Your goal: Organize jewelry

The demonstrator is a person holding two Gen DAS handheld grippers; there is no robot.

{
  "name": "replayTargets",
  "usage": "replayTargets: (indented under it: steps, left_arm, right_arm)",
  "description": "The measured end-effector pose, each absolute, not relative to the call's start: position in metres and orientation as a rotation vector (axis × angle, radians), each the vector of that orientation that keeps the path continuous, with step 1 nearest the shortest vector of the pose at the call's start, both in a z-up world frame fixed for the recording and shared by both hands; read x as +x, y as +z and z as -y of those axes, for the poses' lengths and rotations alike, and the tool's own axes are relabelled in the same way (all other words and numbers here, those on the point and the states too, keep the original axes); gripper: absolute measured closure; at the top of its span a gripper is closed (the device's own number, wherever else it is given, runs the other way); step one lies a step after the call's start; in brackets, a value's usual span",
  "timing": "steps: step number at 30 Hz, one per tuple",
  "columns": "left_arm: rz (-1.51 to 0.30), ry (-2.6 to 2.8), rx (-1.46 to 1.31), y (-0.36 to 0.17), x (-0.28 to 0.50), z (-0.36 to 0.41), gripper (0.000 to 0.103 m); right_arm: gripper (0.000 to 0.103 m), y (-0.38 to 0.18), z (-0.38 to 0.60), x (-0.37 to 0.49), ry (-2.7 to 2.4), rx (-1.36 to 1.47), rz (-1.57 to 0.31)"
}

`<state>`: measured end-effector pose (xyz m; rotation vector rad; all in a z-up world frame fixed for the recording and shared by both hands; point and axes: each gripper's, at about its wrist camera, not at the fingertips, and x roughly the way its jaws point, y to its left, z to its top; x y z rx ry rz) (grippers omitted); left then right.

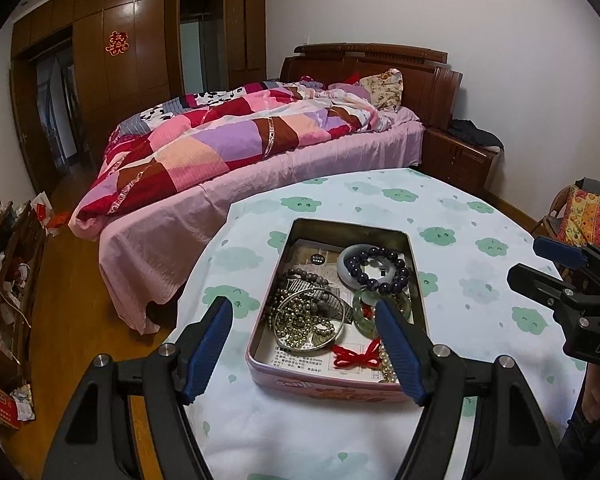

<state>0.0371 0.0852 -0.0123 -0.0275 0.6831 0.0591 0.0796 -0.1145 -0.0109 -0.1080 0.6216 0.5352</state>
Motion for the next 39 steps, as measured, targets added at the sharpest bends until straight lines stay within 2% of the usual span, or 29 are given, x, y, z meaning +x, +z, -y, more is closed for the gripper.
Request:
replayTargets:
  steps: [39]
  left_arm:
    - [-0.704, 0.071, -0.056, -0.0156, 0.0401, -0.0903, 0.029]
  right_arm:
    - [0.025, -0.0195, 0.12, 0.0772, 0.531, -0.11, -0.626]
